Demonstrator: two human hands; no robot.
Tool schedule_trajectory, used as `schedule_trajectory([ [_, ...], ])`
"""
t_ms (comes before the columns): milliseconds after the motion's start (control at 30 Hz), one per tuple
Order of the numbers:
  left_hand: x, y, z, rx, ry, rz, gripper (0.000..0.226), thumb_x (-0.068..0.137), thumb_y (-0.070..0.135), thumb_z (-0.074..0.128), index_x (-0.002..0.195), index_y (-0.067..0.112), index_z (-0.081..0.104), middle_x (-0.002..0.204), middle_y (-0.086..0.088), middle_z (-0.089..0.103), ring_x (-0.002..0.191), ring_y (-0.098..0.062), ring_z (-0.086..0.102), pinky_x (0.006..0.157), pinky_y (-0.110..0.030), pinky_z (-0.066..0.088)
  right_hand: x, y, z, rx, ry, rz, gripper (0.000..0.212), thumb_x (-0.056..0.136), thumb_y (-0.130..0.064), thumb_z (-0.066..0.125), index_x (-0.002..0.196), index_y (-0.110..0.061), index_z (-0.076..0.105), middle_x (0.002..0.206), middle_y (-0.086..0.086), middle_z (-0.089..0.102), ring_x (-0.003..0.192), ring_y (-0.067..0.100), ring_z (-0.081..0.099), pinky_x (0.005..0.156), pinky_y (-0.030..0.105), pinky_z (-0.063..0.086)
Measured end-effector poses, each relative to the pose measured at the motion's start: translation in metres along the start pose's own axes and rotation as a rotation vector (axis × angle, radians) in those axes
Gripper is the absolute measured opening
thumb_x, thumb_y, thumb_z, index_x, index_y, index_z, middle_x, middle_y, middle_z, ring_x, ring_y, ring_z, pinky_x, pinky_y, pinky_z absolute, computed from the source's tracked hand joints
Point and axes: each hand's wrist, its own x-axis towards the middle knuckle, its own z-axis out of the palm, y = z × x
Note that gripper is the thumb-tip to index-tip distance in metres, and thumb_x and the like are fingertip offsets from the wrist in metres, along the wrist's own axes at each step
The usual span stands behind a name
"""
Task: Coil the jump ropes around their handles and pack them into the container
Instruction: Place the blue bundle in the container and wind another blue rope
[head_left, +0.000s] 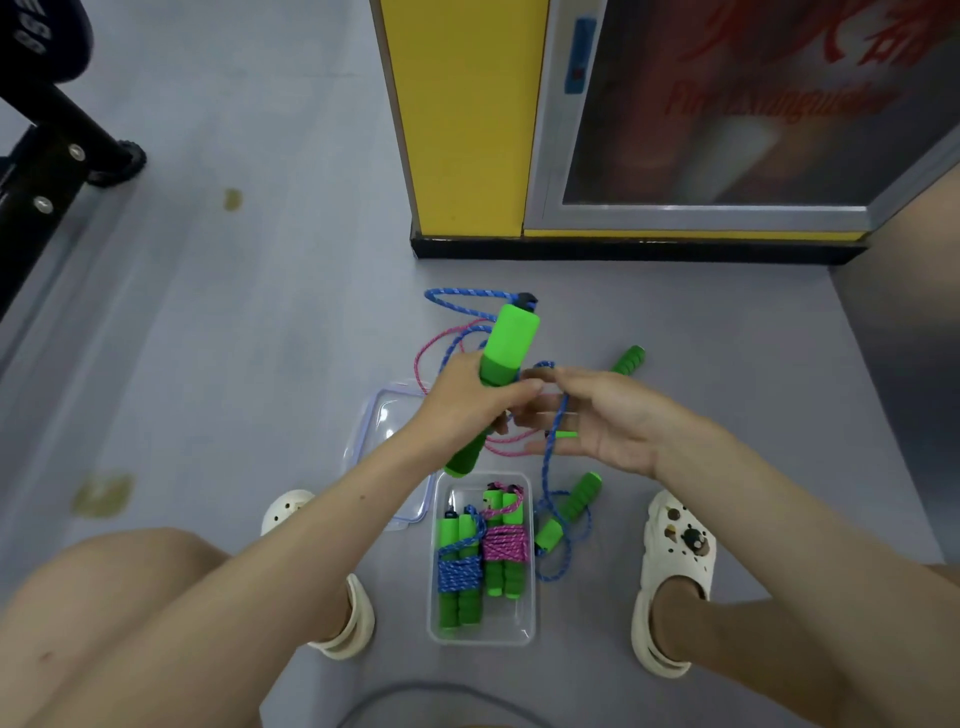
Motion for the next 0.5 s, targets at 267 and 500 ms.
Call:
schedule_trajectory([
  [267,-0.002,0.006,0.015,-0.072,-0.074,-0.089,0.012,0.081,0.006,0.072,0.084,0.001,0.062,0.06,-0.003,0.058,0.045,-0.007,0.053,0.048,-0.017,0.044,-0.002,0.004,0.003,-0.003,-0.228,-0.03,0.067,0.092,-0.066,0.015,0.129,-0.025,0.053,0.129,0.007,0.058,0.121,0.028,0.054,0.097,0.055,0.046],
  [500,0.003,0.016,0.004,-0.545,0.088,-0.239,0.02,0.087,0.0,0.057,0.07,0.009,0.055,0.056,-0.003,0.055,0.046,-0.013,0.055,0.044,-0.019,0.046,-0.004,0.006,0.006,-0.277,0.114,-0.241,0.04,0.087,-0.029,0.065,0.118,-0.016,0.043,0.094,0.002,0.056,0.079,0.011,0.052,0.06,0.029,0.046],
])
